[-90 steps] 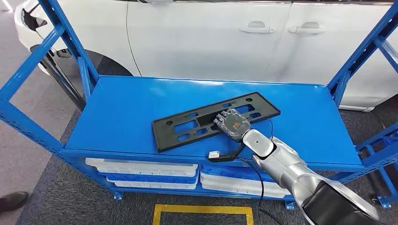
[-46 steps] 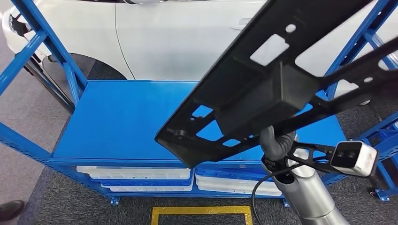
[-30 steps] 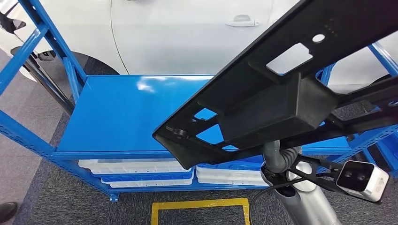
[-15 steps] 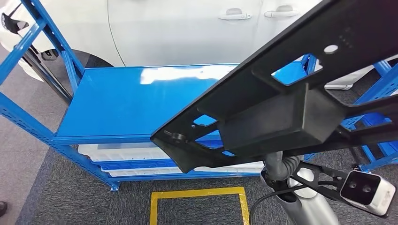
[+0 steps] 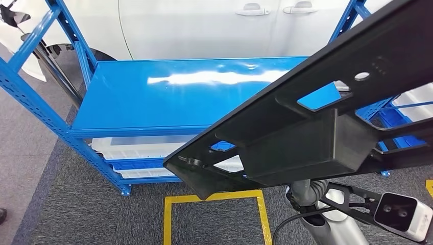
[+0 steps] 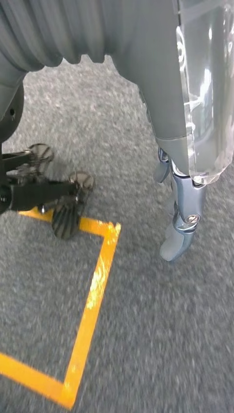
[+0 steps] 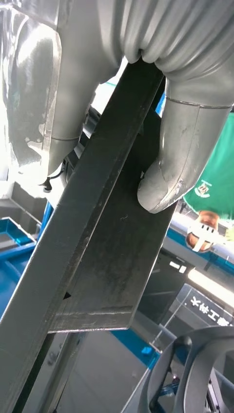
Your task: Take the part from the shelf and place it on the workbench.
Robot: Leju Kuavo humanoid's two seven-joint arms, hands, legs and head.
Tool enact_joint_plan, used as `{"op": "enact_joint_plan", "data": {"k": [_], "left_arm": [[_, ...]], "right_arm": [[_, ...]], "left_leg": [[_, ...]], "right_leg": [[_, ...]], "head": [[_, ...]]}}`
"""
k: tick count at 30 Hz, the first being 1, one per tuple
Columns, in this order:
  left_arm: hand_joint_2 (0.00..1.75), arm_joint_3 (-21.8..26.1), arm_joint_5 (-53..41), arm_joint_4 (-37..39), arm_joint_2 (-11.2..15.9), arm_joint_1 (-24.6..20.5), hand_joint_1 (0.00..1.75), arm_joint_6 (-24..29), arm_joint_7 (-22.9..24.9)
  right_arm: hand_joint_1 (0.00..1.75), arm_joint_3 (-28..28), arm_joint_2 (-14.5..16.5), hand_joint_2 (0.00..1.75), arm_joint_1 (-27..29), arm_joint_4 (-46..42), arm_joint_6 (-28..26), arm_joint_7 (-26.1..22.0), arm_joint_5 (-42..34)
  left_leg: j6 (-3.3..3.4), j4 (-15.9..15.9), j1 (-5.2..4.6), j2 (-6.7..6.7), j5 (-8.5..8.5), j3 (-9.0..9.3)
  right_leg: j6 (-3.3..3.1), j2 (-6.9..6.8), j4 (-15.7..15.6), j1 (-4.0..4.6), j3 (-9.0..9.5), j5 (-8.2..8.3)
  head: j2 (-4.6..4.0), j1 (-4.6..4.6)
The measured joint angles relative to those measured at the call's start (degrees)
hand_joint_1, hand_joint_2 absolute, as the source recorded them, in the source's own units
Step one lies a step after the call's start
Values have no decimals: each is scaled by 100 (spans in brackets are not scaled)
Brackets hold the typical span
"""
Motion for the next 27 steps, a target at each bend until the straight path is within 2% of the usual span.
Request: {"op": "enact_joint_plan", "data": {"k": [1,2,3,4,6,7,8,9,10,11,12,13,14,15,16,17,18,19,21,22,23,24,26,27], "left_arm": [[175,9,20,0,-11,1,0,5,27],[175,18,42,0,-23,5,0,5,48],[175,28,69,0,-36,9,0,5,66],[175,40,97,0,-50,14,0,8,90],[175,74,142,2,-75,29,0,28,148],[175,90,156,3,-89,36,0,44,174],[175,107,168,5,-103,43,0,62,192],[175,124,179,7,-116,50,0,78,205],[175,139,189,7,-129,52,0,91,214],[175,152,198,7,-141,55,0,102,221],[175,163,206,7,-152,58,0,110,225],[175,171,215,7,-162,59,0,117,227],[175,177,223,7,-173,59,0,126,228],[175,183,229,7,-184,57,0,133,229],[175,189,233,7,-192,53,0,143,230],[175,194,234,7,-201,48,0,154,231],[175,198,234,7,-207,44,0,163,232],[175,202,235,7,-213,42,0,173,232],[175,208,234,7,-222,40,0,181,232],[175,209,233,8,-229,39,0,185,232],[175,210,232,8,-234,38,0,188,232],[175,211,230,9,-239,39,0,192,232],[175,212,214,9,-244,38,0,197,230],[175,213,204,9,-246,39,0,198,229]], "right_arm": [[175,-5,0,175,1,16,19,0,0],[175,-9,0,175,3,28,34,0,-1],[175,-14,0,175,10,39,50,0,-2],[175,-22,0,175,19,48,73,0,-5],[175,-46,-1,175,48,69,146,0,-23],[175,-57,-2,175,59,81,189,0,-36],[175,-67,-2,175,68,92,224,0,-55],[175,-76,-2,175,75,103,251,0,-76],[175,-87,-2,175,83,111,276,0,-98],[175,-101,-2,175,92,120,300,0,-119],[175,-111,-2,175,101,130,322,0,-130],[175,-119,-2,175,107,141,346,0,-137],[175,-122,-2,175,110,151,362,0,-139],[175,-122,-2,175,109,158,381,1,-142],[175,-123,-2,175,106,163,402,2,-146],[175,-126,-3,175,99,166,421,3,-152],[175,-131,-3,175,91,170,442,4,-160],[175,-137,-4,175,82,177,457,5,-166],[175,-149,-4,175,72,195,475,7,-180],[175,-157,-4,175,72,206,488,7,-186],[175,-166,-4,175,74,217,503,7,-193],[175,-175,-1,175,76,230,522,7,-199],[175,-192,4,175,86,257,559,7,-208],[175,-197,7,175,95,273,571,7,-209]], "left_leg": [[-18,33,-5,-1,45,-81],[-39,63,-10,-1,86,-136],[-66,81,-11,0,128,-167],[-96,85,-9,2,174,-184],[-160,76,5,0,244,-198],[-191,121,10,-7,173,-231],[-222,260,18,-16,-14,-284],[-252,516,32,-24,-300,-364],[-282,870,43,-26,-616,-458],[-309,1261,59,-27,-857,-537],[-331,1581,72,-26,-959,-574],[-348,1754,86,-26,-921,-542],[-359,1732,100,-26,-781,-419],[-364,1496,114,-28,-625,-188],[-360,1103,124,-37,-551,132],[-343,635,122,-51,-572,468],[-317,259,114,-62,-637,718],[-285,21,94,-72,-711,859],[-201,-76,67,-67,-687,844],[-153,-84,62,-55,-634,805],[-98,-92,62,-39,-569,755],[-53,-101,63,-20,-499,690],[-3,-93,40,1,-365,531],[0,-86,28,5,-296,439]], "right_leg": [[-22,-11,-424,10,317,43],[-46,-19,-829,24,598,19],[-70,-24,-1132,43,791,-38],[-96,-25,-1303,65,883,-91],[-163,-26,-1359,67,842,-14],[-204,-34,-1374,57,800,49],[-243,-44,-1394,41,745,123],[-272,-53,-1406,31,673,201],[-288,-52,-1406,34,586,272],[-291,-52,-1400,35,495,344],[-284,-52,-1393,36,400,414],[-271,-52,-1382,36,303,482],[-256,-53,-1368,33,207,544],[-236,-52,-1348,30,115,603],[-212,-51,-1323,30,32,654],[-182,-50,-1296,32,-33,701],[-148,-51,-1277,34,-77,751],[-112,-53,-1269,30,-102,798],[-34,-56,-1268,6,-128,878],[-6,-49,-1228,-11,-159,825],[12,-42,-1104,-23,-213,665],[21,-35,-875,-30,-294,407],[30,-27,-160,-38,-485,-165],[36,-27,177,-37,-539,-298]], "head": [[0,0],[0,-2],[0,-2],[0,-2],[0,-2],[0,-2],[0,-2],[0,-2],[0,-3],[0,-3],[0,-3],[0,-3],[0,-3],[0,-3],[0,-3],[0,-3],[0,-3],[0,-3],[0,-2],[0,-2],[0,-2],[0,-2],[0,-2],[0,-2]]}}
